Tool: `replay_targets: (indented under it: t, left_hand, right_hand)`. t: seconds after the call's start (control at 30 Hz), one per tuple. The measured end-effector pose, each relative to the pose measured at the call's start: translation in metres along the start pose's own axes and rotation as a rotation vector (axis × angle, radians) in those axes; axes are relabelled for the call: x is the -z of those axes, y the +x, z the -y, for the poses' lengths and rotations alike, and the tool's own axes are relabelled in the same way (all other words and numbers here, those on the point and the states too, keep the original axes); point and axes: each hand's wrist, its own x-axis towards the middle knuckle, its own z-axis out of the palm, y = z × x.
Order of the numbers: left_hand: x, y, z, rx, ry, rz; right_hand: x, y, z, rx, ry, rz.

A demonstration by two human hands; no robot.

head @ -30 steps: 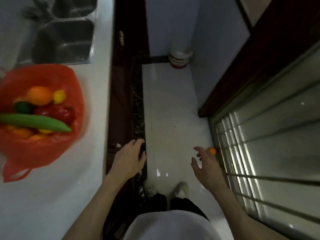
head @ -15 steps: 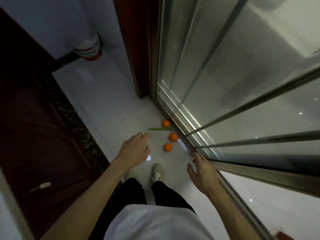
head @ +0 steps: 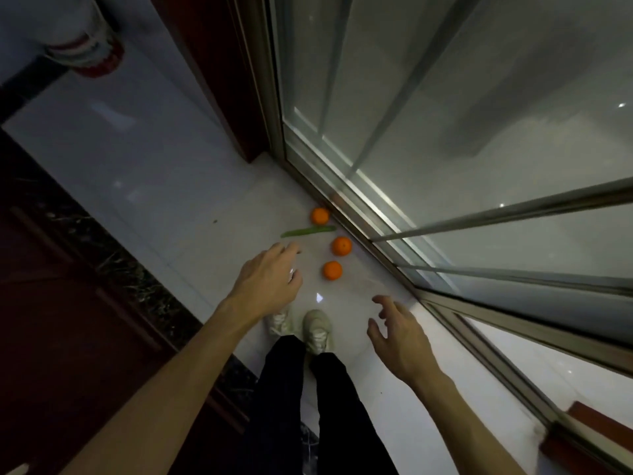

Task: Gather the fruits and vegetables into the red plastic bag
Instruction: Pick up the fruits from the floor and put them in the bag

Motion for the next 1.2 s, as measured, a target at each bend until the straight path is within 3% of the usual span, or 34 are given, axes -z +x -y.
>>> replay_targets:
  t: [0.3, 0.77, 0.9, 1.07, 1.2]
  left_hand:
    - [-0.099, 0.114, 0.098, 0.025, -0.030, 0.069]
    - [-0.344, 0.338, 0.226, -0.006, -0.104, 0.062]
    - [-0.380, 0.380, 0.245, -0.011, -0.001, 0.024]
    - [-0.409, 0.411, 0.257, -0.119, 0.098, 0.021]
    - [-0.417, 0.418, 0.255, -0.162, 0.005, -0.019]
  right_hand:
    - [-0.116, 0.120, -0.047, -0.068, 0.025, 0.112]
    - [-0.336, 0.315, -0.196, -0.256, 0.022, 0.229]
    - [-0.372, 0.348, -0.212, -0.317, 0.018, 0.211]
    - [-0.391, 0.366, -0.220, -0.228, 0.034, 0.220]
    - [-0.393, 0.369, -0.220, -0.154, -0.036, 0.257]
